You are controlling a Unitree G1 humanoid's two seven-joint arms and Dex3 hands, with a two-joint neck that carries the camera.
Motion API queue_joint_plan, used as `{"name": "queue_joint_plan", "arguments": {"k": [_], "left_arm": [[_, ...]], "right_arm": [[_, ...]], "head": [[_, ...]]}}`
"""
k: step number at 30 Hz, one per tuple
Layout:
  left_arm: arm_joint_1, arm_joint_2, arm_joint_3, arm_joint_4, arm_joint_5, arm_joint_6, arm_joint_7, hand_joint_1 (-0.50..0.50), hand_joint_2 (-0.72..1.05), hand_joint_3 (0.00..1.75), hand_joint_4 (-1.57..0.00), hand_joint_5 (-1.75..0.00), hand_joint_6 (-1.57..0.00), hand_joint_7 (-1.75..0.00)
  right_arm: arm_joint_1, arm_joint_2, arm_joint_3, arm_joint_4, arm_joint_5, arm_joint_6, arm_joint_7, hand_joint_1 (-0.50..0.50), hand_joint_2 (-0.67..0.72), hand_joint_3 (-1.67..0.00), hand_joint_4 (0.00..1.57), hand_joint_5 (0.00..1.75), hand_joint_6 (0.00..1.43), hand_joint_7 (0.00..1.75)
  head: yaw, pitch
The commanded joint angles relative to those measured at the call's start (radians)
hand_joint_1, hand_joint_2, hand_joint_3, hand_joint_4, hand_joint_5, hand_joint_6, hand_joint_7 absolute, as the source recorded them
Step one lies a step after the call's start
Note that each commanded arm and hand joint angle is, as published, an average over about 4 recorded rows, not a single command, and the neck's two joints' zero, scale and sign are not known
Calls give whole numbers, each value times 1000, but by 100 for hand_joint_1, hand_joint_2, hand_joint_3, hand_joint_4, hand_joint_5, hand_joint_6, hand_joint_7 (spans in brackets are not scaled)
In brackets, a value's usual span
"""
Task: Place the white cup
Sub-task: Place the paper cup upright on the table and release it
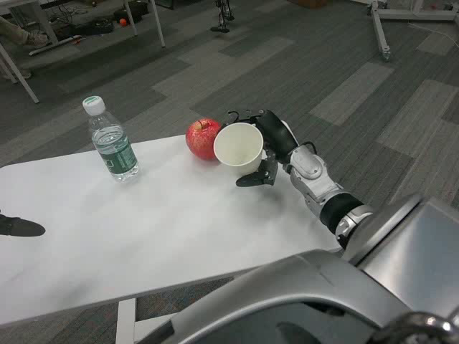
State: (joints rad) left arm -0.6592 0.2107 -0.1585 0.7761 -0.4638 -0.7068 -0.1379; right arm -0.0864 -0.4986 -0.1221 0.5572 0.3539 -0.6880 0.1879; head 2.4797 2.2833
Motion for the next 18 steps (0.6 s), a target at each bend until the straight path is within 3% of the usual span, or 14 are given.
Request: {"name": "queue_joint_plan", "arguments": {"k": [1,18], "left_arm": [[3,1,11,-35,56,18,-46,-50,-72,9,0,-31,0,-14],[3,1,13,-34,56,18,-46,-50,-72,9,0,-31,0,-14]], "right_arm": [[5,6,5,-43,5,4,-5,38,66,-159,148,165,137,119],[5,9,4,-40,5,5,-5,38,66,-159,148,165,137,119]], "head": [[-10,12],[-2,4]]}}
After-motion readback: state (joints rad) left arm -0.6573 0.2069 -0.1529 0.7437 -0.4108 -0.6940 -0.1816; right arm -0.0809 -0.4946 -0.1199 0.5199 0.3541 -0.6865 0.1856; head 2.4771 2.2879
